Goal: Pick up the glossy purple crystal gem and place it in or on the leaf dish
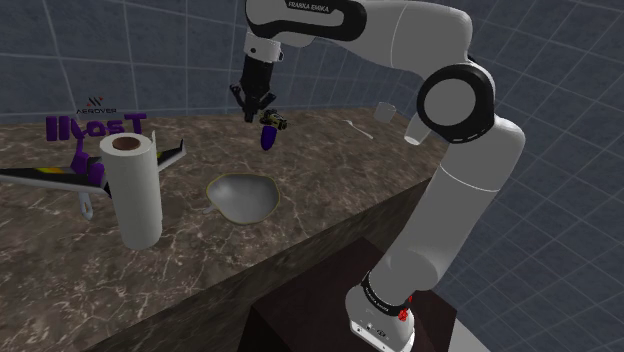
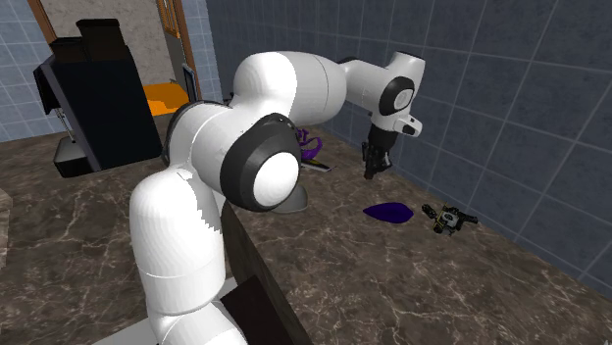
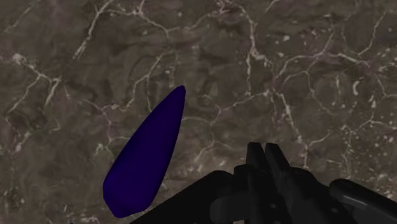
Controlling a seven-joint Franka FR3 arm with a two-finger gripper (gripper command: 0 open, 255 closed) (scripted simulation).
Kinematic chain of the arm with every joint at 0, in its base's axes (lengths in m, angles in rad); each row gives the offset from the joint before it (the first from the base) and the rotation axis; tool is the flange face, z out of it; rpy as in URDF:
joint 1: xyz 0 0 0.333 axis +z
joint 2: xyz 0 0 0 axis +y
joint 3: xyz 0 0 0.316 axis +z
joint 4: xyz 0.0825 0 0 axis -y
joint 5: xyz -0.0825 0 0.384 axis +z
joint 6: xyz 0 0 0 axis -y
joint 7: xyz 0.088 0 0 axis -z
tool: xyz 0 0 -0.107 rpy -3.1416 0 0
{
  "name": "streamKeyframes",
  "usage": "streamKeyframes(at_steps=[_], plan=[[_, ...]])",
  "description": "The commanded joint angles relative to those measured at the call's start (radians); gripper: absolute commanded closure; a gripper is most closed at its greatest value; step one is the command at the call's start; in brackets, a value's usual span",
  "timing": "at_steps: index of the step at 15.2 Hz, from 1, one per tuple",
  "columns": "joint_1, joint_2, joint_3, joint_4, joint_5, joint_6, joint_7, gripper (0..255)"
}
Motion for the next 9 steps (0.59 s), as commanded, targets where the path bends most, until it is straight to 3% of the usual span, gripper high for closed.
streamKeyframes(at_steps=[1, 5, 6, 9], plan=[[0.0, 0.0, 0.0, 0.0, 0.0, 0.0, 0.0, 255], [0.0, 0.0, 0.0, 0.0, 0.0, 0.0, 0.0, 255], [0.0, 0.0, 0.0, 0.0, 0.0, 0.0, 0.0, 0], [0.0, -0.079, -0.017, -0.171, -0.083, 0.162, 0.093, 0]])
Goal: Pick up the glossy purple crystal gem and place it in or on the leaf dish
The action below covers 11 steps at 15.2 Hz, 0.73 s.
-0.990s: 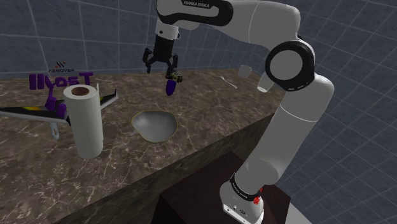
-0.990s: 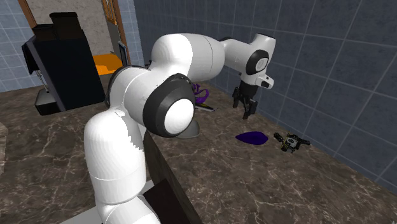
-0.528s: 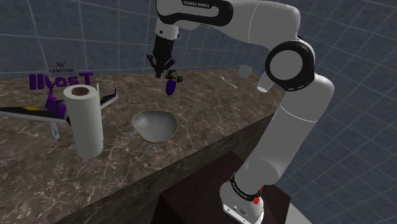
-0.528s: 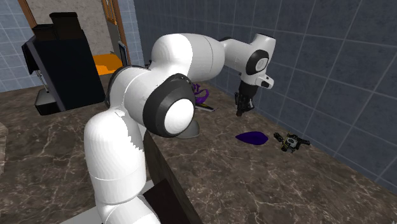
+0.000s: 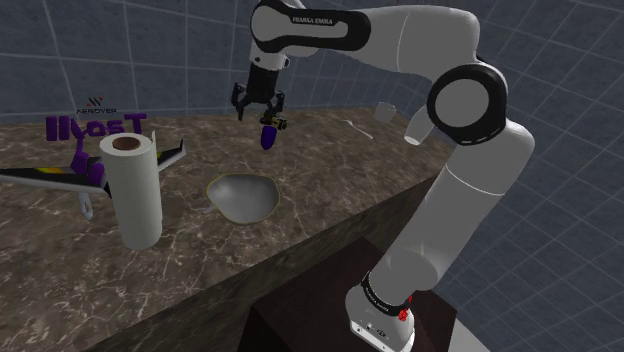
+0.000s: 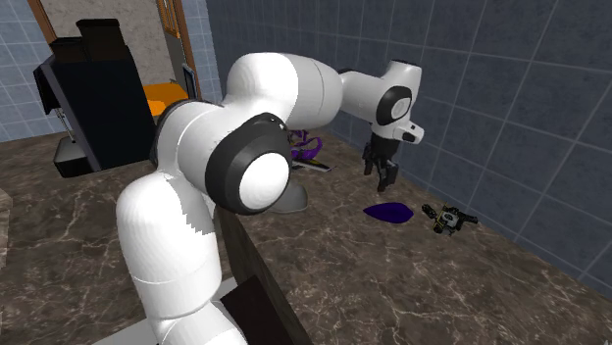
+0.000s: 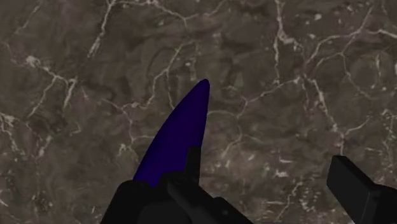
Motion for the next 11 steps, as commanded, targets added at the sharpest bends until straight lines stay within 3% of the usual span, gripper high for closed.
streamKeyframes(at_steps=[1, 5, 11], plan=[[-0.002, -0.051, -0.009, -0.109, -0.057, 0.105, 0.067, 0], [-0.017, -0.126, -0.023, -0.286, -0.188, 0.28, 0.223, 0], [-0.022, -0.094, -0.026, -0.331, -0.193, 0.357, 0.225, 0]])
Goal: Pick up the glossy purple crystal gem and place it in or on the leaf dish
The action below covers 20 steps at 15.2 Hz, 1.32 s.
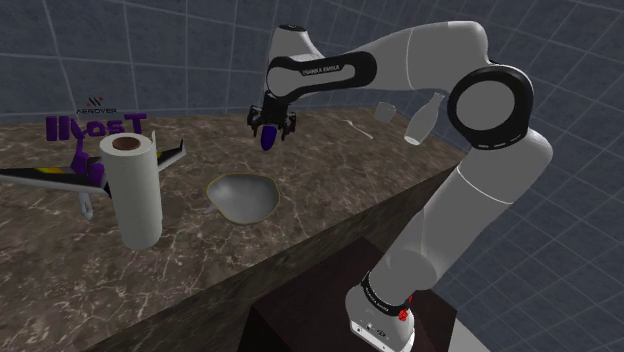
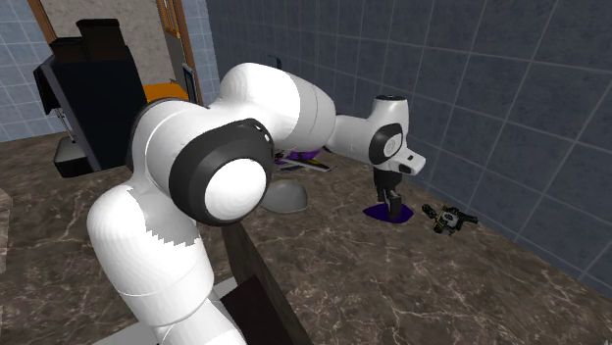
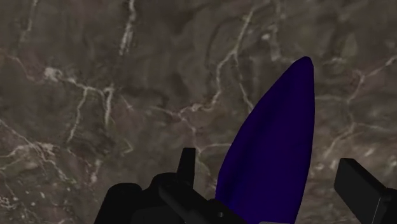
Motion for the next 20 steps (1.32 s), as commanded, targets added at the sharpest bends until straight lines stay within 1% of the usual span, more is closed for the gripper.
streamKeyframes(at_steps=[1, 9, 10, 19, 20], plan=[[-0.001, 0.013, -0.001, -0.014, -0.002, 0.028, 0.002, 0], [-0.002, 0.017, -0.002, -0.017, -0.003, 0.035, 0.002, 0], [-0.002, 0.017, -0.002, -0.017, -0.003, 0.035, 0.002, 255], [-0.002, 0.017, -0.002, -0.017, -0.003, 0.035, 0.002, 255], [-0.002, 0.012, -0.002, -0.009, -0.002, 0.022, 0.0, 255]])
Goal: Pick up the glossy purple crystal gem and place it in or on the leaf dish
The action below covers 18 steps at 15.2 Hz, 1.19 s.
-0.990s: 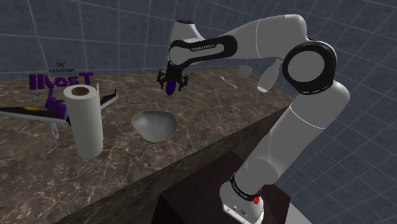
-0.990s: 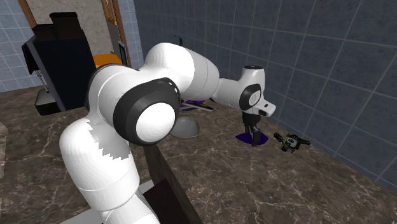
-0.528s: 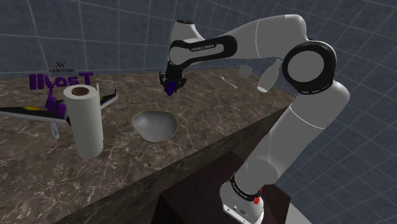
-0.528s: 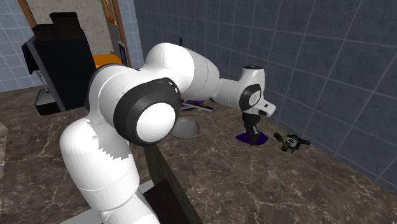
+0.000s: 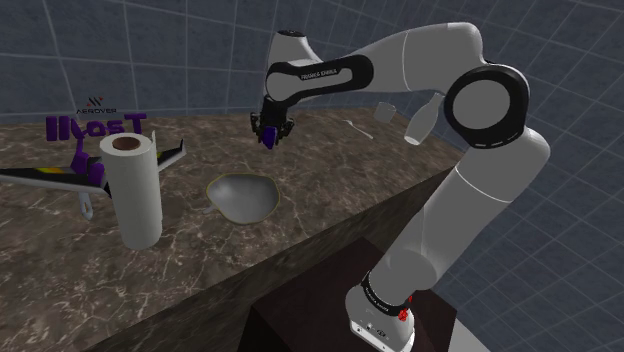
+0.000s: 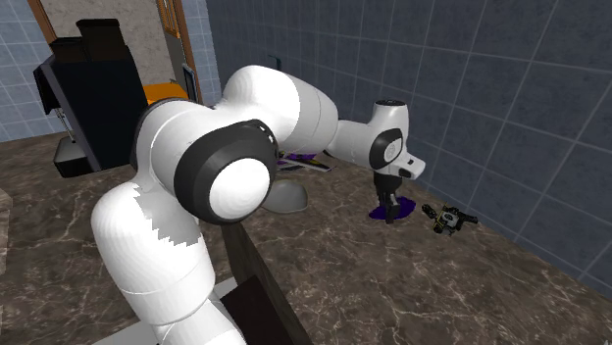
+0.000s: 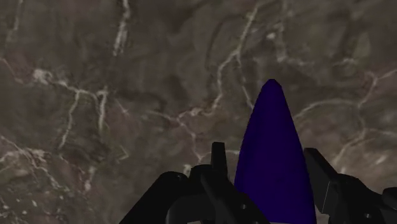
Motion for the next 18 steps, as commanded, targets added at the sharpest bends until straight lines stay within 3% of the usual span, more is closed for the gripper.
streamKeyframes(at_steps=[1, 7, 8, 12, 16, 18], plan=[[0.001, -0.007, 0.001, 0.013, 0.002, -0.019, -0.003, 255], [0.002, -0.023, 0.002, 0.05, 0.005, -0.071, -0.007, 255], [0.002, -0.023, 0.002, 0.05, 0.005, -0.071, -0.007, 0], [-0.014, 0.16, -0.019, 0.303, 0.156, -0.179, 0.498, 0], [-0.044, 0.291, -0.08, 0.474, 0.321, -0.207, 0.964, 0], [-0.049, 0.308, -0.09, 0.48, 0.348, -0.19, 1.034, 0]])
